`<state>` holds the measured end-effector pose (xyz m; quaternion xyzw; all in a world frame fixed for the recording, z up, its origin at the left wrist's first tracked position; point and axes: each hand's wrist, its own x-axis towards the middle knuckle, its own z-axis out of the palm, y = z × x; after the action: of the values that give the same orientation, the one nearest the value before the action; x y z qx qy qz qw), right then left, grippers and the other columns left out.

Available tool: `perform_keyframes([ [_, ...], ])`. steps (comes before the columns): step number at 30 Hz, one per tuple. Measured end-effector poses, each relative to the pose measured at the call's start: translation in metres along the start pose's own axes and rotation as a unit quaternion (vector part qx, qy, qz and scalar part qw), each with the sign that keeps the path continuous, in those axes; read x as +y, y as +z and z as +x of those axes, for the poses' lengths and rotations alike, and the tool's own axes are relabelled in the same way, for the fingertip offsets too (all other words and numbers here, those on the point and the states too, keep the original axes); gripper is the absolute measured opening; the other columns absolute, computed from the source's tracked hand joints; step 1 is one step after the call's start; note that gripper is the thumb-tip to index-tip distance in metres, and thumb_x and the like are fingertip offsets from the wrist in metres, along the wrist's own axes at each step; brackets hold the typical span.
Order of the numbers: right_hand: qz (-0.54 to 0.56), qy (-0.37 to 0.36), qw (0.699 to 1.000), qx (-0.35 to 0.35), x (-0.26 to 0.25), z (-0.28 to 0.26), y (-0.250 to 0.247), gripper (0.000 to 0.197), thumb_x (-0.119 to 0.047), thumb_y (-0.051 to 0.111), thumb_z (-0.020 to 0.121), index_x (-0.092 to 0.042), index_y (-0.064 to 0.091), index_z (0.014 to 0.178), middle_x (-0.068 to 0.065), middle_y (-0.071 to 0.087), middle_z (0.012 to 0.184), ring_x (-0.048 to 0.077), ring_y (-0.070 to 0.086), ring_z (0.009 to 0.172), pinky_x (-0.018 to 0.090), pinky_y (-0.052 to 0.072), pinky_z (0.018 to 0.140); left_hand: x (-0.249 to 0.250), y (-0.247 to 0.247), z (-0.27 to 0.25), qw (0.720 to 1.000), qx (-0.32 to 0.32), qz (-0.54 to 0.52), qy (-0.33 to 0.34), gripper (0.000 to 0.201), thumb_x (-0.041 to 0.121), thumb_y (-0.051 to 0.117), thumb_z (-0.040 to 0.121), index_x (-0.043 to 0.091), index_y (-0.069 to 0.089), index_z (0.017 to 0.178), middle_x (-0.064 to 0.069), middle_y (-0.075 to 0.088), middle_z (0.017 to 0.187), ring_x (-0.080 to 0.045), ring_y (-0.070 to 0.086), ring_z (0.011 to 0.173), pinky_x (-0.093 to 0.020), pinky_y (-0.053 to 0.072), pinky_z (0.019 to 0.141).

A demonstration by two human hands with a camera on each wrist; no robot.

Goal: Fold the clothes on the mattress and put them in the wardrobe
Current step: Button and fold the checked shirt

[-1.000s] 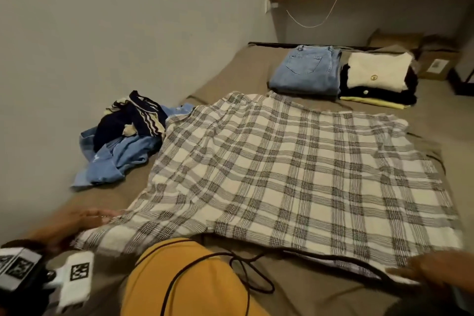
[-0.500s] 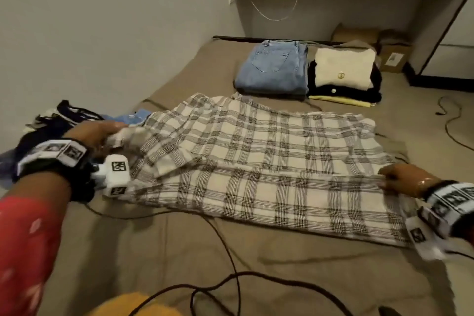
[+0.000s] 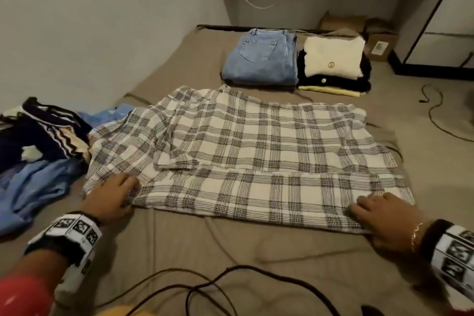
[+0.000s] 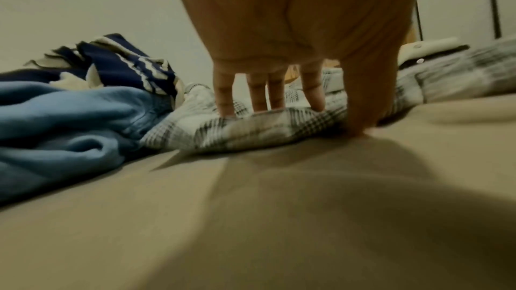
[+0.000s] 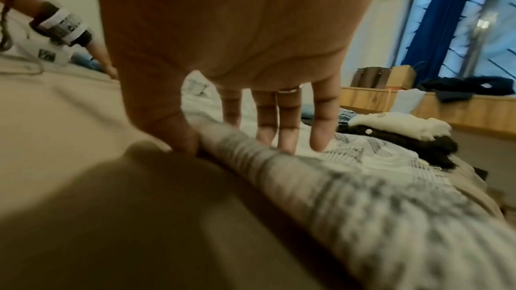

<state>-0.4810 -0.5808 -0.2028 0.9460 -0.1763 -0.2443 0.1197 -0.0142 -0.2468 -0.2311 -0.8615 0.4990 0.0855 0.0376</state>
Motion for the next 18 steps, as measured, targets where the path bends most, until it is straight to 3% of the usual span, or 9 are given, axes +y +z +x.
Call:
perform_keyframes([
  [2, -0.048, -0.004, 0.999, -0.010, -0.009, -0.001, -0.016, 0.064, -0.051, 0.072, 0.060, -0.025, 0.045, 0.112, 0.002, 0.064, 0.085, 0.023, 0.064, 0.067, 0.037, 0.048, 0.057, 0.008, -0.003, 0.001, 0.997, 0.035, 0.070, -0.013, 0.051, 0.011, 0.080, 0.055, 0.026, 0.055, 0.097, -0.011, 0.059, 0.102, -0.035, 0.058, 0.092, -0.050, 0.045, 0.076],
  [4, -0.058, 0.025, 0.996, -0.056, -0.013, -0.005, -0.025, 0.049, -0.039, 0.042, 0.094, -0.025, 0.026, 0.138, 0.004, 0.056, 0.121, 0.027, 0.059, 0.103, 0.034, 0.042, 0.077, 0.011, -0.009, 0.005, 0.994, 0.043, 0.095, -0.029, 0.034, 0.008, 0.068, 0.075, 0.017, 0.060, 0.107, -0.013, 0.058, 0.108, -0.035, 0.056, 0.099, -0.048, 0.042, 0.081],
  [5, -0.046, 0.034, 0.993, -0.101, -0.014, -0.010, -0.029, 0.047, -0.034, 0.032, 0.099, -0.025, 0.017, 0.142, 0.003, 0.052, 0.128, 0.027, 0.056, 0.110, 0.033, 0.041, 0.082, 0.011, -0.012, 0.005, 0.993, 0.054, 0.109, 0.006, 0.031, 0.004, 0.063, 0.077, 0.016, 0.060, 0.106, -0.015, 0.060, 0.100, -0.037, 0.059, 0.090, -0.047, 0.047, 0.075],
  [7, -0.053, 0.030, 0.988, -0.143, -0.012, -0.018, -0.035, 0.049, -0.029, 0.028, 0.099, -0.023, 0.013, 0.145, 0.005, 0.051, 0.129, 0.028, 0.055, 0.112, 0.036, 0.043, 0.088, -0.001, -0.018, 0.000, 0.988, 0.072, 0.117, 0.076, 0.027, 0.006, 0.056, 0.071, 0.019, 0.052, 0.094, -0.014, 0.059, 0.073, -0.035, 0.061, 0.059, -0.042, 0.052, 0.049],
  [9, -0.061, 0.016, 0.986, -0.156, -0.008, -0.027, -0.032, 0.052, -0.026, 0.029, 0.097, -0.022, 0.011, 0.146, 0.007, 0.051, 0.130, 0.029, 0.054, 0.113, 0.038, 0.041, 0.091, -0.008, -0.024, -0.014, 0.974, 0.117, 0.137, 0.137, 0.024, 0.017, 0.040, 0.068, 0.020, 0.045, 0.091, -0.012, 0.059, 0.069, -0.031, 0.060, 0.051, -0.035, 0.051, 0.043],
  [13, -0.032, 0.009, 0.979, -0.199, -0.012, -0.038, -0.016, 0.057, -0.028, 0.032, 0.097, -0.027, 0.006, 0.147, 0.007, 0.051, 0.132, 0.028, 0.054, 0.115, 0.036, 0.042, 0.091, -0.013, -0.002, -0.050, 0.974, 0.090, 0.138, 0.157, 0.025, 0.019, 0.047, 0.072, 0.026, 0.047, 0.095, -0.002, 0.048, 0.087, -0.027, 0.061, 0.061, -0.036, 0.052, 0.049],
  [15, 0.033, 0.042, 0.980, -0.189, -0.009, -0.031, -0.014, 0.065, -0.056, 0.039, 0.090, -0.028, 0.016, 0.144, 0.003, 0.050, 0.130, 0.023, 0.052, 0.116, 0.030, 0.041, 0.085, -0.014, 0.012, -0.056, 0.982, 0.070, 0.107, 0.136, 0.020, 0.043, 0.037, 0.091, 0.030, 0.049, 0.099, 0.000, 0.051, 0.091, -0.027, 0.062, 0.069, -0.036, 0.052, 0.053],
  [17, 0.075, 0.073, 0.989, -0.109, -0.007, -0.025, -0.021, 0.084, -0.079, 0.028, 0.076, -0.028, 0.023, 0.143, 0.000, 0.040, 0.137, 0.018, 0.046, 0.121, 0.027, 0.039, 0.092, -0.006, 0.009, -0.051, 0.990, 0.057, 0.087, 0.096, 0.062, 0.072, 0.021, 0.085, 0.026, 0.050, 0.115, -0.009, 0.059, 0.110, -0.032, 0.063, 0.092, -0.043, 0.053, 0.069],
  [18, 0.093, 0.079, 0.990, -0.077, -0.011, -0.022, -0.023, 0.081, -0.074, 0.028, 0.082, -0.027, 0.016, 0.147, 0.001, 0.029, 0.146, 0.018, 0.040, 0.127, 0.026, 0.035, 0.099, -0.003, 0.005, -0.052, 0.993, 0.040, 0.089, 0.063, 0.075, 0.077, 0.020, 0.082, 0.024, 0.045, 0.129, -0.012, 0.054, 0.127, -0.033, 0.057, 0.110, -0.044, 0.049, 0.084],
])
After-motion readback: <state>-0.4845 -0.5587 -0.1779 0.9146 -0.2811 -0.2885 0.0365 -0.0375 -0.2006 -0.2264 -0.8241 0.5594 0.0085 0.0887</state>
